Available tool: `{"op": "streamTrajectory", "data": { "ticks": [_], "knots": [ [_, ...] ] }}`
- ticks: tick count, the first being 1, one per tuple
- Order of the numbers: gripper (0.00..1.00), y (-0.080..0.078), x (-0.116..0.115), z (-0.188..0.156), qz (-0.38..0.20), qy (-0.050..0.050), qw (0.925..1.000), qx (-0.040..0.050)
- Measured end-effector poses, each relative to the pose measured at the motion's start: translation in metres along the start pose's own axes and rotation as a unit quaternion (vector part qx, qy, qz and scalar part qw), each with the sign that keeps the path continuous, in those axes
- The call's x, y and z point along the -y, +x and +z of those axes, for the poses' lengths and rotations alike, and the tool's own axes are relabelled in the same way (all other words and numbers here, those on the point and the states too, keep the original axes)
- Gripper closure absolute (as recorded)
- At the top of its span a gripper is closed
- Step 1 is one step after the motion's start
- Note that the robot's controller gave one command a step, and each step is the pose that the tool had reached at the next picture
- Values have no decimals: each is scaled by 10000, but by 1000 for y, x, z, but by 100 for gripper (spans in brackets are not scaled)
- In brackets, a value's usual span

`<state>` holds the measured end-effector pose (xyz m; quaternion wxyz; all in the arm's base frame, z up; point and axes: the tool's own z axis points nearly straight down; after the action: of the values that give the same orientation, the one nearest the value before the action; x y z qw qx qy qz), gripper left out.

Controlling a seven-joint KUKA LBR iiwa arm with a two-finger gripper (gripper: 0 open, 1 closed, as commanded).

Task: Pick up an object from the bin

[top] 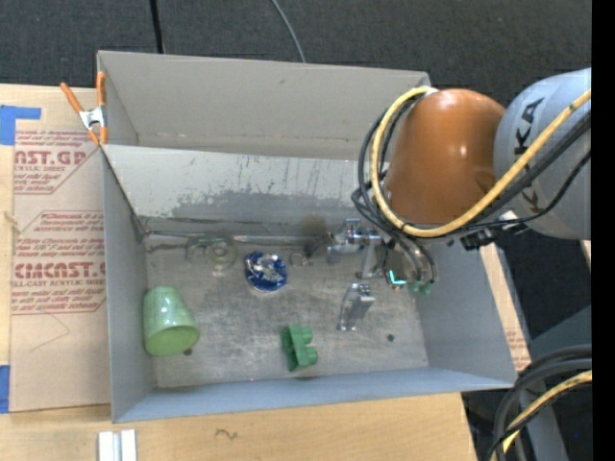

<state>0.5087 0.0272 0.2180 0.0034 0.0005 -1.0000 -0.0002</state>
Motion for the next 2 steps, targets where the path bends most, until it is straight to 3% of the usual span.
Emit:
{"op": "streamTrajectory", "data": {
  "ticks": [1,2],
  "knots": [
    [0,4,-39,146,-2512,14,9679,44],
    [100,4,-38,144,-2507,18,9681,19]
  ]
}}
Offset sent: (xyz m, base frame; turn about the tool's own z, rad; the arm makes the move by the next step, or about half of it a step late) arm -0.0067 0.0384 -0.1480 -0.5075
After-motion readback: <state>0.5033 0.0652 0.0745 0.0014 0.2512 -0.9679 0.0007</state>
